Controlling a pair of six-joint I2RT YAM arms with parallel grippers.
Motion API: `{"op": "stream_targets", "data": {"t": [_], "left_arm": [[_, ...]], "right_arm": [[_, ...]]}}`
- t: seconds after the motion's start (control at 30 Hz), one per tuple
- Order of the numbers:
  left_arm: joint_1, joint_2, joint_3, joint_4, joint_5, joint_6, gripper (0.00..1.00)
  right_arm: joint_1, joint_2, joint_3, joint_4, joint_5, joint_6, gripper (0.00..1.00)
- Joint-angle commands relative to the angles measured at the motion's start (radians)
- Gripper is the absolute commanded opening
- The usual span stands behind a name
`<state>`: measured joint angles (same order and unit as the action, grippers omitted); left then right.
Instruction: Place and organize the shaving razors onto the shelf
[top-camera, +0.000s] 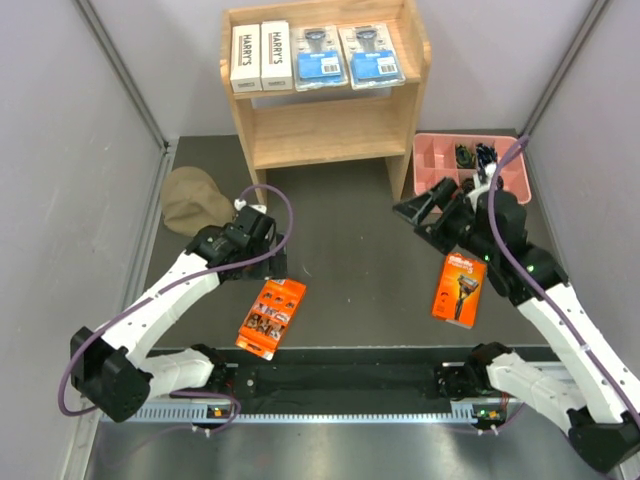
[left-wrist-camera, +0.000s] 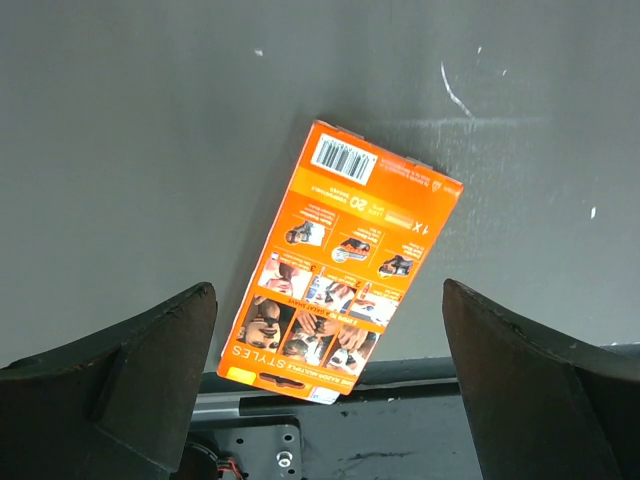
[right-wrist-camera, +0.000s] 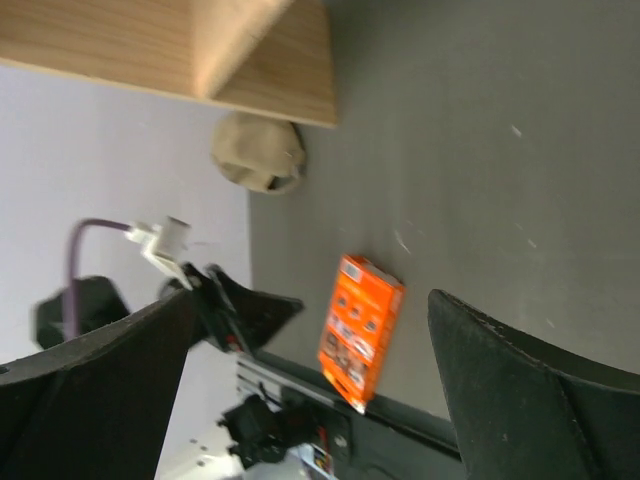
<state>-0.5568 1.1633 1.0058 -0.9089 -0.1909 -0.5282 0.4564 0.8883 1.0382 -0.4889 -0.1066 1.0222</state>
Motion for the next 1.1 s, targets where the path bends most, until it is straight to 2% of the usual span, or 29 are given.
{"op": "stream_targets", "data": {"t": [0.0, 0.17, 0.47, 0.6, 0.93, 1.07], "left_arm": [[0.0, 0.007, -0.048, 0.048, 0.034, 0.011, 0.99], [0.0, 0.05, -0.107, 0.054, 0.042, -0.038, 0.99], [0.015, 0.091, -0.183, 0.133, 0.125, -0.082, 0.97], [0.041, 0.11, -0.208, 0.151, 0.133, -0.085, 0.97], [0.135, 0.197, -0.213, 0.175, 0.134, -0.093, 0.96], [0.138, 0.24, -0.237, 0.229, 0.211, -0.098, 0.95]], "right_arm": [[0.008, -0.087, -0.127, -0.079, -0.01, -0.025, 0.99], [0.057, -0.106, -0.227, -0.065, -0.016, -0.022, 0.99], [0.235, 0.015, -0.293, 0.048, 0.015, 0.027, 0.99], [0.266, 0.031, -0.34, 0.113, 0.012, 0.056, 0.98], [0.291, 0.028, -0.388, 0.133, 0.001, 0.078, 0.98], [0.291, 0.02, -0.403, 0.136, -0.004, 0.084, 0.98]]}}
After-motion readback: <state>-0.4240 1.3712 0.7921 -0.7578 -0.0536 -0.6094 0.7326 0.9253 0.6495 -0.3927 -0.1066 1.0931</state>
